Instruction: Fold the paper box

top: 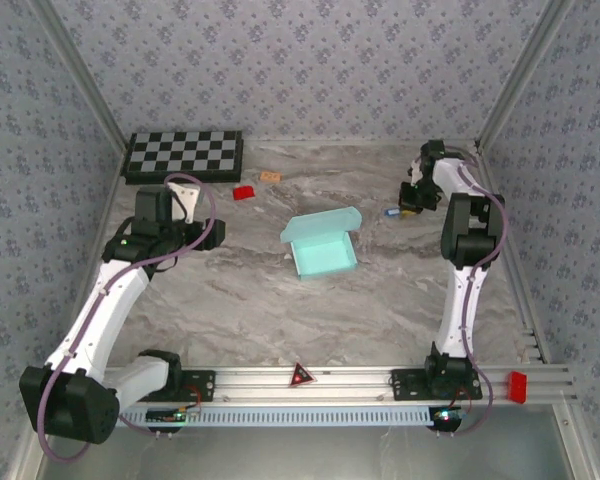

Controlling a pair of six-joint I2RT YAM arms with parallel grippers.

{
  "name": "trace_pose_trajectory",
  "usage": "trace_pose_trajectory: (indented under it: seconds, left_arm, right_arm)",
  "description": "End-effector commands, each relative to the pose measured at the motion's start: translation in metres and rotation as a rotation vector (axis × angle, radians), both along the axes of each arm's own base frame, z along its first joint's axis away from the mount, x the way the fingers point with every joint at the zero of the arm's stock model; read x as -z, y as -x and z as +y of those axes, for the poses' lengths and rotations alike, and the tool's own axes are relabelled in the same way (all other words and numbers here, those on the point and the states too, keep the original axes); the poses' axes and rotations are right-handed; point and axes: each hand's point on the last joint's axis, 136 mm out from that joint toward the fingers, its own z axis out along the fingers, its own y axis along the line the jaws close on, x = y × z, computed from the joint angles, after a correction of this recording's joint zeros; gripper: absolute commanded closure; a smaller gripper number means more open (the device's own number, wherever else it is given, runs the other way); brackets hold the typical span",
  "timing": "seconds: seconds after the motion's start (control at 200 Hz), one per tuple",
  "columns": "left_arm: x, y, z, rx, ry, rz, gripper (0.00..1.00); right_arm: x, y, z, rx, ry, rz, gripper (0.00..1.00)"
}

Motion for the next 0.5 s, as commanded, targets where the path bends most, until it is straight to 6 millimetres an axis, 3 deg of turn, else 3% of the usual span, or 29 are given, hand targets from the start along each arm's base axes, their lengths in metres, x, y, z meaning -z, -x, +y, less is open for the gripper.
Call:
trace_pose_trajectory:
  seconds: [0.0,0.37,0.495]
  left_arm:
    - [0.002,0.001,-0.002,0.017,0.012,0.015,0.19]
    - [0.001,0.001,-0.003,0.020,0.016,0.012,0.19]
    - [0.001,0.001,-0.003,0.020,0.016,0.012,0.19]
  right_arm:
    - [-0.023,0.006,0.001,-0.020,0.007,-0.040,0.99]
    - [-0.040,0.011,0.000,-0.025,0.018,-0.088,1.00]
    - [-0.035,0.006,0.006,-0.037,-0.006,-0.076,0.86]
